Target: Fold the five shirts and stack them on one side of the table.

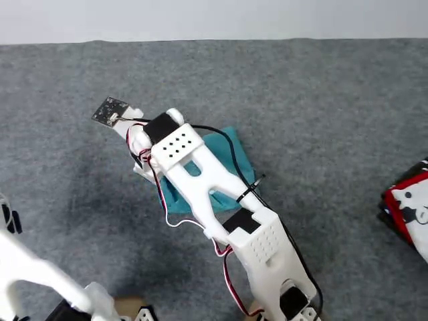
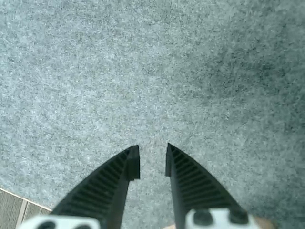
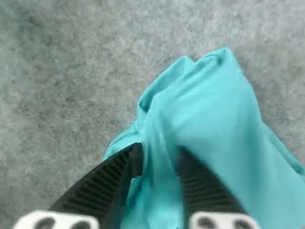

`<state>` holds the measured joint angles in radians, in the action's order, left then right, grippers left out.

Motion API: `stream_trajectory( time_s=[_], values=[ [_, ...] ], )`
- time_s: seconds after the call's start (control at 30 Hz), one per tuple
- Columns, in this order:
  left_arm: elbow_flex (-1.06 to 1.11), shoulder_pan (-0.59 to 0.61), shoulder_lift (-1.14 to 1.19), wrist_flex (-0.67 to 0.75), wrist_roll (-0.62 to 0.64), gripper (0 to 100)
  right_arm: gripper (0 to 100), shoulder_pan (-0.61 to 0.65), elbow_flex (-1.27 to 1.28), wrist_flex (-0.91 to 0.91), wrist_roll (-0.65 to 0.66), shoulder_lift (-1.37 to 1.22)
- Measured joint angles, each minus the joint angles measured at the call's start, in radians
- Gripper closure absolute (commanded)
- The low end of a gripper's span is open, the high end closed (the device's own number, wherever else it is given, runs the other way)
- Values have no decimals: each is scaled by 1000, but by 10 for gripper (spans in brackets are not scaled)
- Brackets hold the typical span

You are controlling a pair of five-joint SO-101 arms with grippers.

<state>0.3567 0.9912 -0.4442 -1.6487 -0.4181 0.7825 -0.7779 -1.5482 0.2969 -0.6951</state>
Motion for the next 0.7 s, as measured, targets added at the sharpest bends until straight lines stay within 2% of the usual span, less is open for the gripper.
stream_trajectory(
  time_s=[0.2, 0.3, 0.5, 0.7],
  values=[
    [0, 0, 0, 0, 0, 903, 670, 0, -175, -60, 0, 55],
    [0, 0, 0, 0, 0, 903, 749, -11, -215, -109, 31, 64],
    [35, 0, 0, 2, 0, 903, 990, -107, -229, -180, 123, -6],
    [81, 0, 0, 6, 0, 903, 988, -161, -230, -180, 158, -149]
  ],
)
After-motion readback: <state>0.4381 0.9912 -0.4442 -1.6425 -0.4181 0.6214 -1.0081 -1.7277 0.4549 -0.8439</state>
